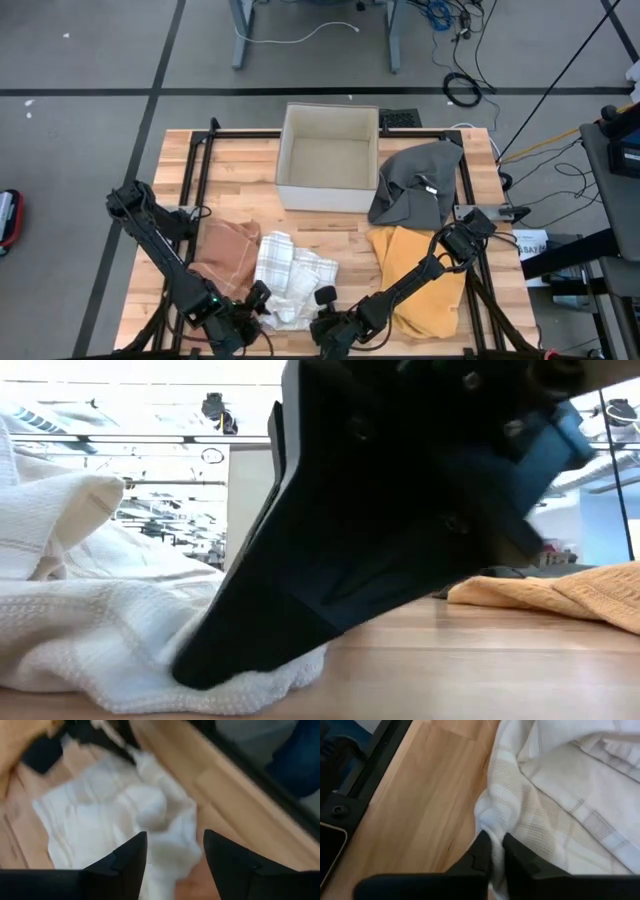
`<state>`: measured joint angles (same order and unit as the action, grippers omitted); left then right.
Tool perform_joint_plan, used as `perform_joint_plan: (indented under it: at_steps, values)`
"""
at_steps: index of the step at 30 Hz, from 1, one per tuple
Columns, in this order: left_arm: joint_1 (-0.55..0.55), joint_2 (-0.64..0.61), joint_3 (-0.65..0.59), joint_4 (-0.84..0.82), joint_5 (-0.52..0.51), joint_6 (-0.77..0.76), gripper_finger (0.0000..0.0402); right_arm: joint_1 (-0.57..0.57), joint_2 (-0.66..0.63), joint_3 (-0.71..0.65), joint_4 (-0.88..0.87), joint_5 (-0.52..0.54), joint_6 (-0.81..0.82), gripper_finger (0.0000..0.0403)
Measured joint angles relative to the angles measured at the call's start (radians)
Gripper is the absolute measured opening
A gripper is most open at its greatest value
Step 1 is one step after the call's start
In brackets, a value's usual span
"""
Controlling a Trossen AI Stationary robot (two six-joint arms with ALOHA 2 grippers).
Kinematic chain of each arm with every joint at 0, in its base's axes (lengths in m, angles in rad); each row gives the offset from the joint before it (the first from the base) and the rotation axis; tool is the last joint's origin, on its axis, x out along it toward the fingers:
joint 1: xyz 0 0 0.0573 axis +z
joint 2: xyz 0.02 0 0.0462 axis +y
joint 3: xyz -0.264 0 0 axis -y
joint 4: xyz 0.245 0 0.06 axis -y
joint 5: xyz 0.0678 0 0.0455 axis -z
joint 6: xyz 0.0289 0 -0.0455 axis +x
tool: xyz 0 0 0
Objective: Fold towel
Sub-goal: Fold the white patterned towel
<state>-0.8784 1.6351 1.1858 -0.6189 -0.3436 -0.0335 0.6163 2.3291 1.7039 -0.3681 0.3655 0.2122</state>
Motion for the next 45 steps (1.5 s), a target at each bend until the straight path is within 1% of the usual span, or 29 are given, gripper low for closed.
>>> perform_joint_plan:
  at_steps: [1, 3, 7, 10, 11, 14, 15, 17, 18, 20, 22, 23, 26, 27, 29, 30, 34, 36, 39, 42, 45]
  values:
    - [0.014, 0.005, 0.0, 0.031, 0.0, 0.015, 0.0202, 0.0, 0.0, 0.0, -0.001, 0.0, -0.006, 0.0015]
    - [0.048, 0.022, 0.002, 0.077, 0.0, 0.04, 0.0202, -0.001, 0.0, 0.0, -0.001, -0.004, -0.013, 0.0008]
    - [0.122, 0.072, 0.002, 0.091, 0.013, 0.069, 0.0202, -0.003, 0.0, -0.001, 0.0, -0.007, -0.006, 0.0019]
    - [0.175, 0.106, 0.002, 0.097, 0.121, 0.066, 0.0202, -0.003, 0.0, -0.001, -0.001, -0.007, -0.006, 0.0019]
    - [0.19, 0.12, 0.002, 0.101, 0.142, 0.066, 0.0202, -0.003, 0.0, -0.001, -0.001, -0.008, -0.006, 0.0018]
    - [0.223, 0.154, 0.002, 0.106, 0.153, 0.08, 0.0202, -0.003, 0.0, -0.002, -0.001, -0.008, -0.012, 0.0013]
    - [0.232, 0.162, 0.002, 0.106, 0.176, 0.097, 0.0202, -0.003, 0.0, -0.002, -0.002, -0.008, -0.013, 0.0012]
    - [0.251, 0.178, 0.002, 0.106, 0.253, 0.141, 0.02, -0.003, 0.0, -0.002, -0.005, -0.008, -0.014, 0.0012]
    - [0.257, 0.184, 0.002, 0.106, 0.281, 0.158, 0.0196, -0.004, 0.0, -0.002, -0.009, -0.008, -0.014, 0.0012]
    - [0.266, 0.189, 0.002, 0.105, 0.291, 0.172, 0.0177, -0.004, 0.0, -0.001, -0.03, -0.005, -0.013, 0.0012]
    - [0.271, 0.189, 0.002, 0.098, 0.291, 0.182, 0.014, -0.005, -0.001, -0.001, -0.067, 0.003, -0.003, 0.0012]
    - [0.271, 0.189, 0.002, 0.095, 0.288, 0.196, 0.0115, -0.006, -0.004, -0.001, -0.091, 0.005, 0.003, 0.0012]
    - [0.27, 0.189, 0.002, 0.085, 0.249, 0.245, 0.003, -0.012, -0.016, -0.001, -0.173, 0.013, 0.034, 0.0012]
    - [0.27, 0.189, 0.002, 0.079, 0.221, 0.252, 0.0019, -0.015, -0.019, -0.001, -0.206, 0.017, 0.044, 0.0011]
    - [0.268, 0.189, 0.002, 0.069, 0.134, 0.257, 0.0012, -0.016, -0.031, -0.001, -0.281, 0.034, 0.074, 0.0011]
    - [0.268, 0.189, 0.002, 0.063, 0.075, 0.26, 0.001, -0.016, -0.035, -0.002, -0.329, 0.046, 0.091, 0.0011]
    - [0.271, 0.181, 0.001, 0.03, -0.197, 0.249, 0.0007, -0.016, -0.061, -0.005, -0.55, 0.081, 0.194, 0.0011]
    - [0.273, 0.172, 0.001, 0.002, -0.281, 0.23, 0.0007, -0.014, -0.073, -0.008, -0.665, 0.084, 0.256, 0.0011]
    - [0.275, 0.152, 0.001, -0.041, -0.301, 0.166, 0.0007, 0.0, -0.093, -0.01, -0.766, 0.093, 0.333, 0.0011]
    - [0.26, 0.123, 0.001, -0.126, -0.298, 0.055, 0.0007, 0.02, -0.124, -0.007, -0.807, 0.102, 0.377, 0.0011]
    - [0.232, 0.117, 0.002, -0.175, -0.222, -0.058, 0.0007, 0.037, -0.128, -0.006, -0.806, 0.112, 0.401, 0.0011]
